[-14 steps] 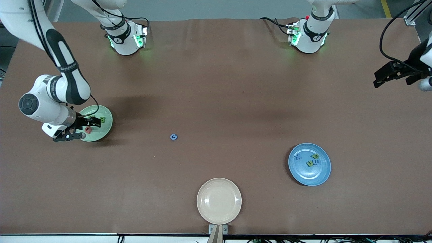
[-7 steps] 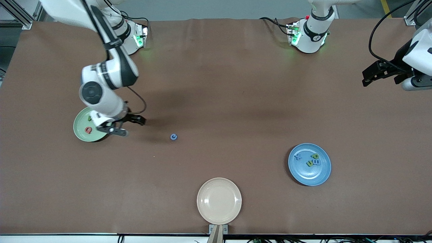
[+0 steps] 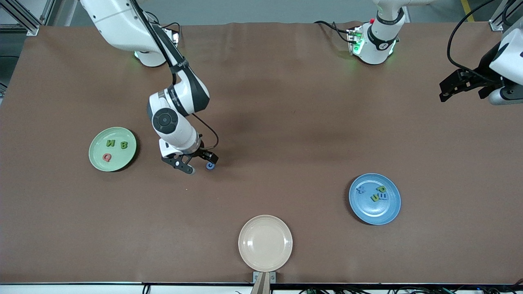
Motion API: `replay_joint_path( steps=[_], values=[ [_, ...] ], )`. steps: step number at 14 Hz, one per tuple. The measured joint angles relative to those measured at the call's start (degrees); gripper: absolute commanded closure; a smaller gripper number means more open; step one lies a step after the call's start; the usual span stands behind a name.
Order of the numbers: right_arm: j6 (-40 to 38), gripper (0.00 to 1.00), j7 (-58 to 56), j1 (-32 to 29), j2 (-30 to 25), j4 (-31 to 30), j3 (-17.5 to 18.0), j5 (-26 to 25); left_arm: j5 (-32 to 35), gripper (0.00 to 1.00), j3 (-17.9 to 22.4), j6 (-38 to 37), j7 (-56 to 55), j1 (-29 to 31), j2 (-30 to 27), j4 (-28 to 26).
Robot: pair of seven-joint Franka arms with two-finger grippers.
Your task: Sort upper and lower case letters into plates
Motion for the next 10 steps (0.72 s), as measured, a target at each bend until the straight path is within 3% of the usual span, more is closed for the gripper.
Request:
replay_joint_path(
  steps=[4,10],
  values=[
    [3.90,0.04,0.56,0.21,5.80,2.51,-0.05,0.07,-0.75,0.00,0.01,-0.02,0.00,0.01,-0.77,-0.49],
    [3.94,0.37,1.13,1.22,7.46,3.85,-0.12,0.08,-0.81,0.00,0.01,0.28,0.00,0.01,-0.77,-1.04]
  ],
)
